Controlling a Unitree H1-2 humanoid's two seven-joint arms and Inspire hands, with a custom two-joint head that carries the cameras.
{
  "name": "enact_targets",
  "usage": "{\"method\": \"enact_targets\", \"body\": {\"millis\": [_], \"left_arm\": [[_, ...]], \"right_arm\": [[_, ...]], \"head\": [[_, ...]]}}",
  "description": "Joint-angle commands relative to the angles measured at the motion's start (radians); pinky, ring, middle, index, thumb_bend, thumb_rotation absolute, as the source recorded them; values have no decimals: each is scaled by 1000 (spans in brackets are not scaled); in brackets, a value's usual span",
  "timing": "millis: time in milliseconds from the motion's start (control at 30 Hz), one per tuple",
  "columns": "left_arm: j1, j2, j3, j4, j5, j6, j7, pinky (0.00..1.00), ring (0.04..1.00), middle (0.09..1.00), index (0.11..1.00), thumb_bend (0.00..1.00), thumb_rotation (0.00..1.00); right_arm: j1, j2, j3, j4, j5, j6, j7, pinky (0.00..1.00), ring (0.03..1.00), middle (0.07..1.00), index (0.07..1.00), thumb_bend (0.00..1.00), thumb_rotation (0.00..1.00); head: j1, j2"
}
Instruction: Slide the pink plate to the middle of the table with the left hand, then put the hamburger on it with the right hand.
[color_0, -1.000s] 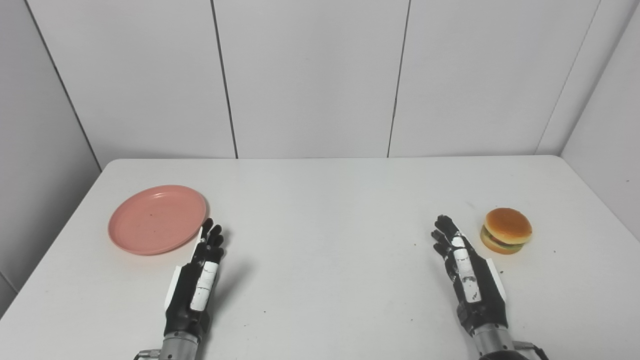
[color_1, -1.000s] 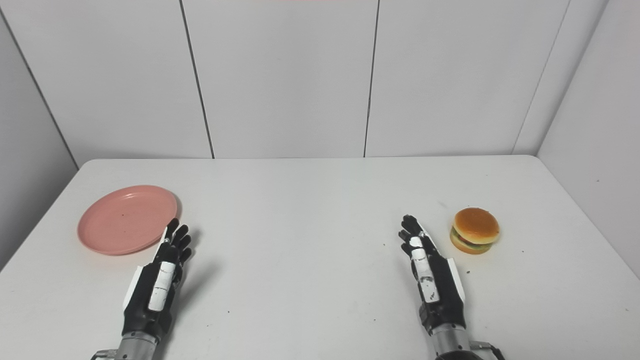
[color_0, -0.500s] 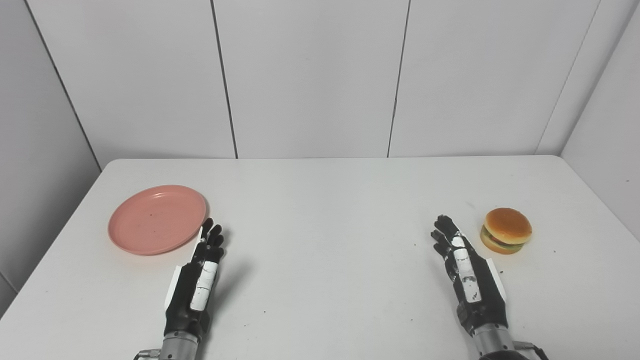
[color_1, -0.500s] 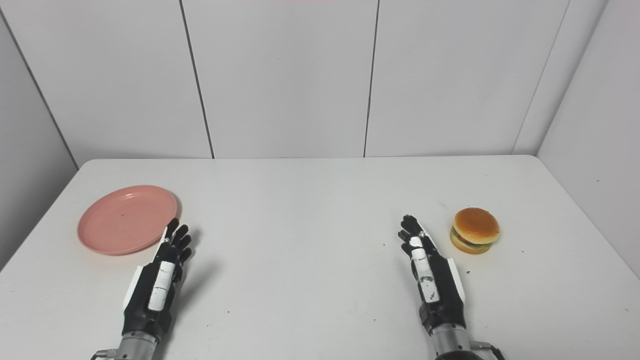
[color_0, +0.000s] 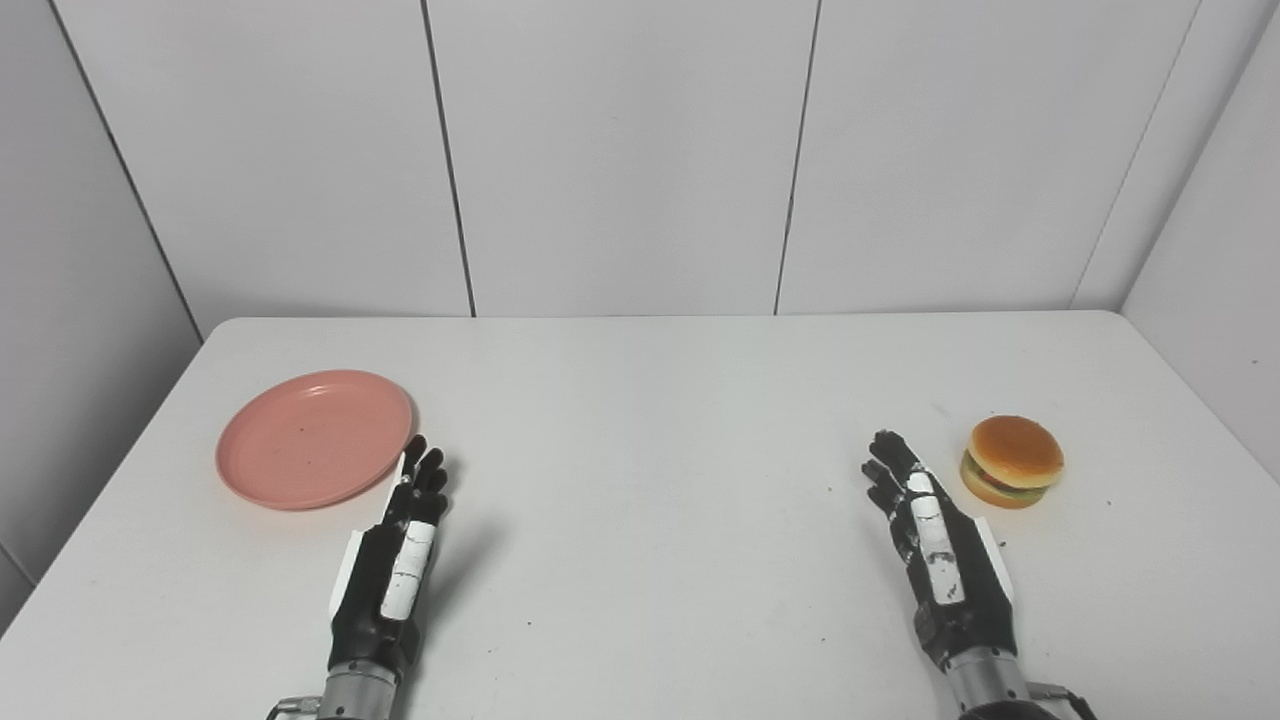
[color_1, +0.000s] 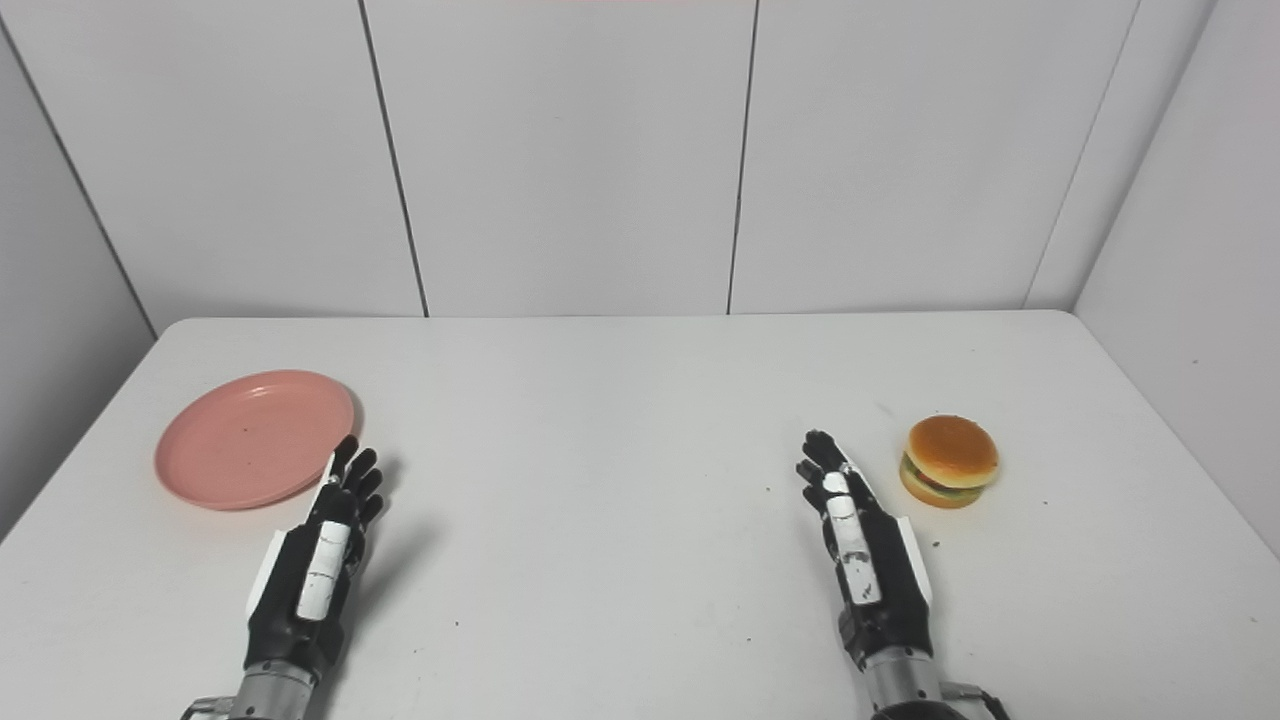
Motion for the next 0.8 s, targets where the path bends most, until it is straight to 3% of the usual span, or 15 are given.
{"method": "enact_targets", "body": {"millis": [0, 133, 367, 767], "left_arm": [[-14, 5, 1, 29, 2, -13, -2, 1000, 992, 1000, 997, 949, 873], [-14, 4, 0, 32, 7, -13, 0, 1000, 992, 1000, 996, 948, 875], [-18, -24, -16, 64, 30, -37, 16, 1000, 993, 1000, 1000, 951, 881], [-22, -73, -46, 102, 110, -77, 56, 1000, 986, 1000, 999, 921, 880]], "right_arm": [[6, 3, -1, 29, -3, 10, 2, 938, 903, 912, 866, 845, 893], [7, 5, -4, 30, 4, 7, 3, 933, 902, 912, 870, 838, 889], [6, -25, -15, 72, 12, -25, 24, 956, 910, 921, 895, 818, 914], [-7, -60, -57, 158, 85, -71, 88, 988, 923, 933, 901, 784, 890]], "head": [[0, -2], [9, -9], [124, -57], [216, -123]]}}
